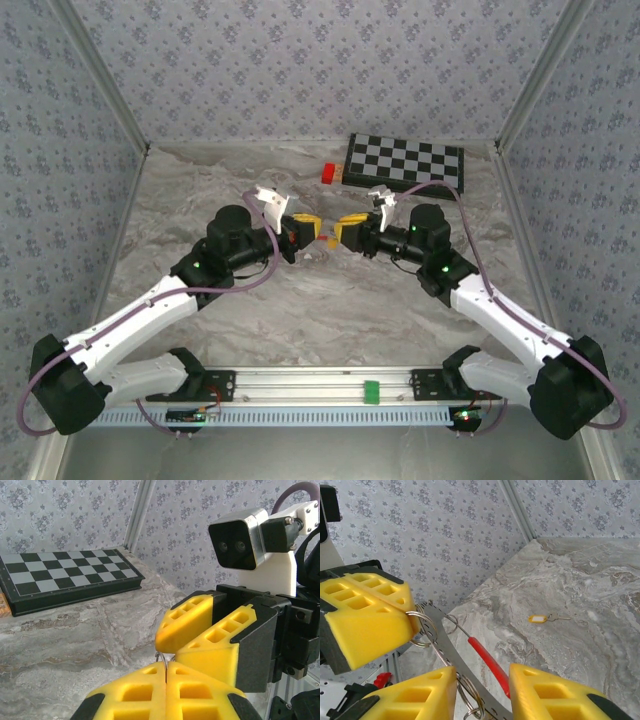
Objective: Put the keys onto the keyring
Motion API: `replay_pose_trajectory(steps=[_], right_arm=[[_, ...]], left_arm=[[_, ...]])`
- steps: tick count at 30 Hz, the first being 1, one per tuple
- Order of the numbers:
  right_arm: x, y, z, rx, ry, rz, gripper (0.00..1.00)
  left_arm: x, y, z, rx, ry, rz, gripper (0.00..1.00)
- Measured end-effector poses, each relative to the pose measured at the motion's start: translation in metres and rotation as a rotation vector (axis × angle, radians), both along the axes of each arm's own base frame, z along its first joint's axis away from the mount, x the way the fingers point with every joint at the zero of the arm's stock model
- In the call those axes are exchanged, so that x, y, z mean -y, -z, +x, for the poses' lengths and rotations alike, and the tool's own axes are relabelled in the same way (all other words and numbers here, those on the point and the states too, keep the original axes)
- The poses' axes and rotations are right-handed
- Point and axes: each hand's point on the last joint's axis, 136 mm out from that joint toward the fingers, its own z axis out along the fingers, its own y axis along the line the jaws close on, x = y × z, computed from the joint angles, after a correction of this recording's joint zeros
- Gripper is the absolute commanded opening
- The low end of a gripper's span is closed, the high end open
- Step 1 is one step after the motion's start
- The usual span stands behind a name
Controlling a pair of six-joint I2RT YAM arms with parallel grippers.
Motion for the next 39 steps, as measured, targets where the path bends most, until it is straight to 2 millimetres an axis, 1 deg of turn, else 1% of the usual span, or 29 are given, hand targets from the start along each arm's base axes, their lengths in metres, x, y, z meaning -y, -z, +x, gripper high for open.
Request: replay_pose_trajectory(steps=[2, 5, 10, 13, 16, 21, 26, 29, 32, 35, 37, 39], right_arm=[[0.001, -0.003, -0.002, 0.006, -0.002, 0.004, 0.38], [0.003, -0.011, -0.005, 0.026, -0.001, 0.016, 0.38], [0.013, -0.028, -0.01, 0.073, 0.012, 0.042, 0.38], [0.018, -0.032, -0.007, 0.081, 0.018, 0.05, 0.38], [0.019, -0.032, -0.004, 0.079, 0.009, 0.06, 0.36], [0.011, -0.027, 0.001, 0.045, -0.046, 0.092, 0.33], [0.001, -0.028, -0.002, 0.022, -0.129, 0.136, 0.32], [-0.003, -0.034, -0.006, 0.032, -0.17, 0.163, 0.3], [-0.006, -0.038, -0.01, 0.038, -0.205, 0.181, 0.27], [-0.009, -0.036, -0.011, 0.028, -0.227, 0.188, 0.26], [-0.012, -0.034, -0.013, 0.02, -0.243, 0.187, 0.23], [-0.015, -0.032, -0.013, 0.009, -0.25, 0.187, 0.22]], left_arm=[[0.0, 0.0, 0.0, 0.006, 0.001, 0.003, 0.0], [0.001, 0.0, -0.001, 0.008, 0.008, 0.002, 0.0], [0.002, -0.002, -0.002, 0.014, 0.024, -0.006, 0.0], [0.002, -0.001, -0.003, 0.017, 0.035, -0.01, 0.0], [0.002, -0.001, -0.004, 0.017, 0.044, -0.014, 0.0], [0.004, -0.008, -0.006, 0.03, 0.066, -0.037, 0.0], [0.007, -0.014, -0.007, 0.047, 0.085, -0.062, 0.0], [0.008, -0.013, -0.006, 0.041, 0.091, -0.064, 0.0], [0.009, -0.012, -0.007, 0.034, 0.097, -0.066, 0.0], [0.01, -0.012, -0.007, 0.031, 0.1, -0.068, 0.0], [0.01, -0.012, -0.007, 0.031, 0.103, -0.069, 0.0], [0.009, -0.012, -0.006, 0.029, 0.1, -0.07, 0.0]])
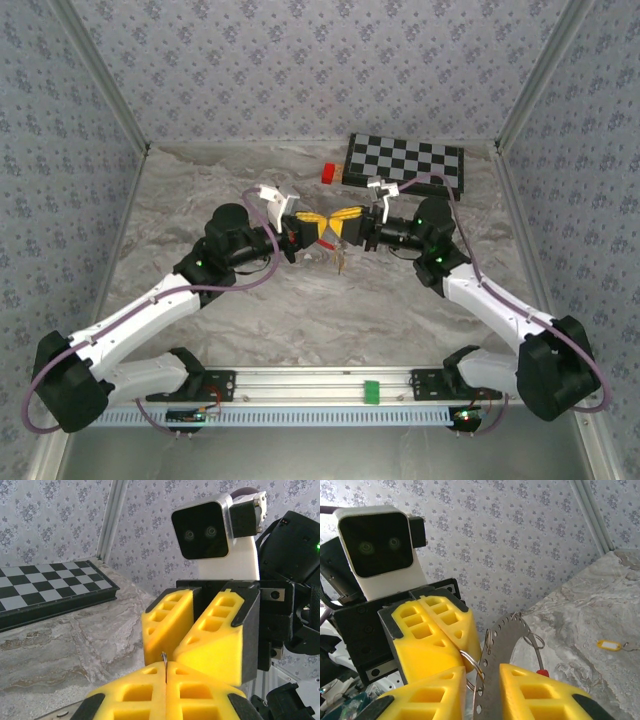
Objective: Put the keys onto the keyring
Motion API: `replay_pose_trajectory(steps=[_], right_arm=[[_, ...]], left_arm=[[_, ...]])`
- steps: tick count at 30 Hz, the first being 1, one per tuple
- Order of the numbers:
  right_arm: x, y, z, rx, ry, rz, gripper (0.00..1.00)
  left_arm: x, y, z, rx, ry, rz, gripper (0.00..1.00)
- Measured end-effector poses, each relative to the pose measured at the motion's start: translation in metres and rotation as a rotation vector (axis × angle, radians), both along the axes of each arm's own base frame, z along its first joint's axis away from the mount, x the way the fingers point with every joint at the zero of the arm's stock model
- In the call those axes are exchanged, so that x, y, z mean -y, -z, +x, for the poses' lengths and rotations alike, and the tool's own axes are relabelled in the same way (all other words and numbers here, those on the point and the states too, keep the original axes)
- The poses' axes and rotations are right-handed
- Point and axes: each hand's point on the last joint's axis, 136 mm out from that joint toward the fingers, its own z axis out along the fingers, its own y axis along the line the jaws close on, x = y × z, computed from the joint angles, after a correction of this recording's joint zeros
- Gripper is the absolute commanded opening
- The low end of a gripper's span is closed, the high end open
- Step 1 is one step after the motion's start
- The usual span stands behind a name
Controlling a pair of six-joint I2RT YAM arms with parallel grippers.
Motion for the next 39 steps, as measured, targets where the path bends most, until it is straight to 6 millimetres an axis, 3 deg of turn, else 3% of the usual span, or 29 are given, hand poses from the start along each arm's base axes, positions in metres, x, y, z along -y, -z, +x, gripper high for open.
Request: replay_pose_trajectory(steps=[8, 14, 17, 23, 31, 39], right_arm=[[-0.002, 0.002, -0.001, -0.009, -0.015, 0.0, 0.21], [-0.003, 0.004, -0.003, -0.003, -0.021, -0.01, 0.36], [-0.003, 0.008, -0.008, 0.018, -0.008, -0.042, 0.38], [-0.003, 0.016, -0.019, 0.084, 0.031, -0.12, 0.29], [0.002, 0.035, -0.012, 0.102, 0.114, -0.204, 0.21], [-0.001, 0.043, -0.013, 0.133, 0.151, -0.256, 0.2]], left_arm=[[0.0, 0.0, -0.001, -0.001, 0.006, -0.003, 0.0], [-0.002, 0.002, 0.002, -0.004, -0.007, -0.001, 0.0], [-0.004, 0.002, 0.005, -0.005, -0.019, 0.0, 0.0], [-0.005, 0.004, 0.005, -0.012, -0.021, 0.007, 0.0], [-0.005, 0.005, 0.005, -0.021, -0.021, 0.005, 0.0], [-0.005, 0.005, 0.005, -0.025, -0.022, 0.005, 0.0]])
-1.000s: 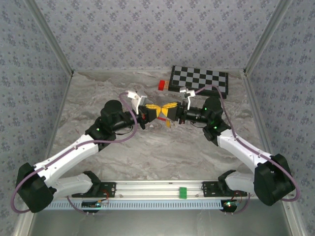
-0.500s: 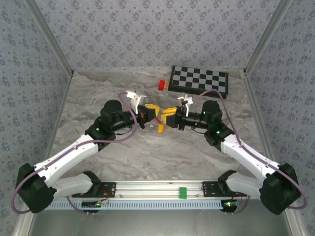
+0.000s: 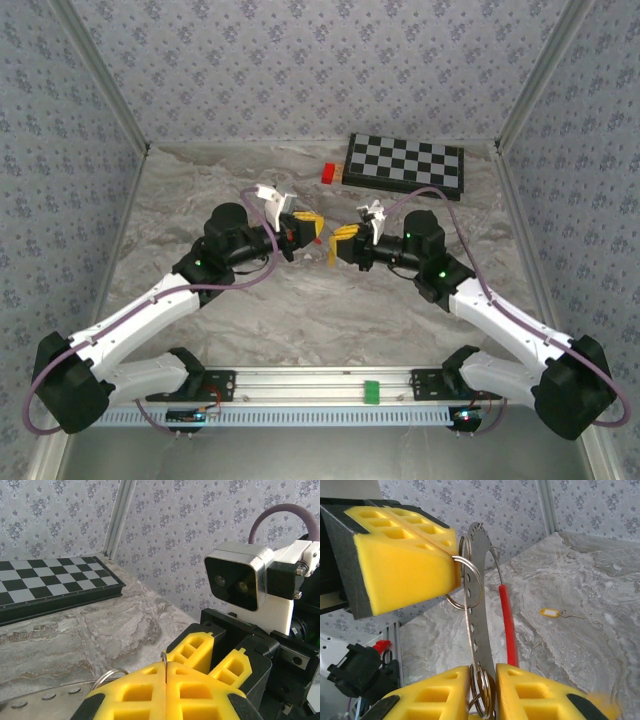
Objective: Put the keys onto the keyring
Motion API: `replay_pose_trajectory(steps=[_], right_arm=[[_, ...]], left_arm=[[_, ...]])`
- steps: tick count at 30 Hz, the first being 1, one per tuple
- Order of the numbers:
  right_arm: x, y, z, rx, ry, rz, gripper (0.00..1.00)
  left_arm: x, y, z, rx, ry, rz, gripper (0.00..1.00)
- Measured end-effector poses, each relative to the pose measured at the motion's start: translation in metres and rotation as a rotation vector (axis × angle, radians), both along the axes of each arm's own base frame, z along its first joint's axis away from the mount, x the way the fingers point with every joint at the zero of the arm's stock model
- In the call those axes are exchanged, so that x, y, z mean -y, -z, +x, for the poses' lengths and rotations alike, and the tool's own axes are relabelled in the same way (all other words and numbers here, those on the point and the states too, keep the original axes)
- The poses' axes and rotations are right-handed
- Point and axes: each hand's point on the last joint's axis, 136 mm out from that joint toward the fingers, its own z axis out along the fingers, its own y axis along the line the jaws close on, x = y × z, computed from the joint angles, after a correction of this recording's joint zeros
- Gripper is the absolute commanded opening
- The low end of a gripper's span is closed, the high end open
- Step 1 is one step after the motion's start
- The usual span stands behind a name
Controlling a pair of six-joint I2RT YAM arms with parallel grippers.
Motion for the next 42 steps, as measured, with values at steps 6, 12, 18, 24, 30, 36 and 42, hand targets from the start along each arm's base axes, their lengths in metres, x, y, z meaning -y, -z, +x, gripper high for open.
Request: replay_pose_trajectory(steps=[6, 12, 18, 24, 30, 36, 42], right_arm=[[0.001, -0.003, -0.002, 0.032, 0.026, -0.015, 0.06], [0.002, -0.008, -0.005, 0.059, 0.038, -0.019, 0.0], [0.001, -0.007, -0.007, 0.061, 0.041, -0.026, 0.0], [-0.001, 0.001, -0.01, 0.048, 0.054, -0.056, 0.0], [-0.002, 0.004, -0.009, 0.045, 0.07, -0.072, 0.0], [-0.005, 0.001, -0.01, 0.039, 0.073, -0.075, 0.0], [-0.01, 0.002, -0.008, 0.006, 0.08, -0.09, 0.0]], left_arm=[[0.0, 0.0, 0.0, -0.001, 0.0, 0.0, 0.0], [-0.002, -0.003, 0.001, 0.007, -0.015, -0.004, 0.0], [-0.004, -0.001, 0.001, 0.01, -0.025, -0.001, 0.0], [-0.005, 0.009, 0.002, 0.01, -0.046, 0.003, 0.0], [-0.006, 0.012, 0.001, 0.037, -0.074, 0.008, 0.0], [-0.009, 0.009, -0.001, 0.091, -0.118, -0.002, 0.0], [-0.012, 0.012, 0.001, 0.142, -0.166, -0.009, 0.0]])
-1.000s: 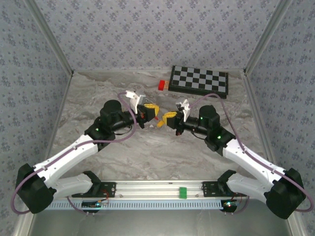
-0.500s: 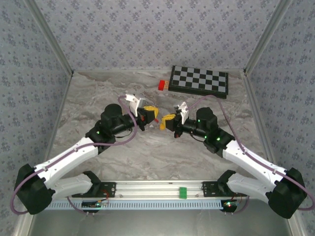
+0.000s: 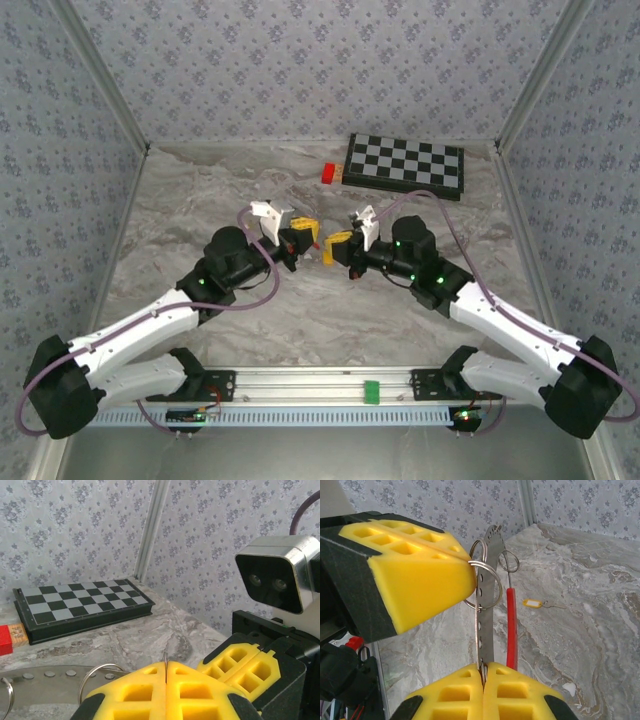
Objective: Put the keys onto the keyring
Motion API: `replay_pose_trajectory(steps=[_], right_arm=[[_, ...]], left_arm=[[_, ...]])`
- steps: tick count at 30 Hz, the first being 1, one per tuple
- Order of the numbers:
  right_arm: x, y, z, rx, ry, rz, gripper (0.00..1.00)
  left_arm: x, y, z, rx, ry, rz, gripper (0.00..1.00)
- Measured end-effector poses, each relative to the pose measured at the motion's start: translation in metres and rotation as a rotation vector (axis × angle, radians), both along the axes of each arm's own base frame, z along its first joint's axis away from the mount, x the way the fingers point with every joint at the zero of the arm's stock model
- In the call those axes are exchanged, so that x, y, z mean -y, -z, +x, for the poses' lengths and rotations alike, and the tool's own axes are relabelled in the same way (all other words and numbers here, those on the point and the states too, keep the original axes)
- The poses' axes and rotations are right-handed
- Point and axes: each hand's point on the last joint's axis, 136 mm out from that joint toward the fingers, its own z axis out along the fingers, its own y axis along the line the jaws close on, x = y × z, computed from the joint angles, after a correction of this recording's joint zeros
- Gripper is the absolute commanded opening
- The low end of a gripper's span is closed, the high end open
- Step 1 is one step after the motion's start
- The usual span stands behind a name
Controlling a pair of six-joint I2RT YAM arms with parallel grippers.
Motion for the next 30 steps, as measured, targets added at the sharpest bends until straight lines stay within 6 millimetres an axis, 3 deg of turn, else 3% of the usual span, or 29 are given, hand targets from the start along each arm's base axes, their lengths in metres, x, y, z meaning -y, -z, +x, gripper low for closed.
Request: replay_pose_trajectory(steps=[16, 24, 26, 30], right_arm=[[-0.01, -0.002, 0.0, -0.027, 0.03, -0.015, 0.0], [-0.018, 0.001, -0.005, -0.05, 0.01, -0.013, 0.25], [-0.019, 0.0, -0.008, -0.048, -0.001, -0.009, 0.35], [-0.013, -0.008, -0.01, -0.036, 0.004, 0.004, 0.4]], left_arm=[[-0.004, -0.002, 0.004, 0.052, -0.041, -0.008, 0.0], [-0.003, 0.003, 0.006, 0.037, -0.042, -0.039, 0.0], [-0.001, 0.002, 0.006, 0.035, -0.038, -0.05, 0.0], [0.0, -0.003, 0.004, 0.048, -0.026, -0.072, 0.0]])
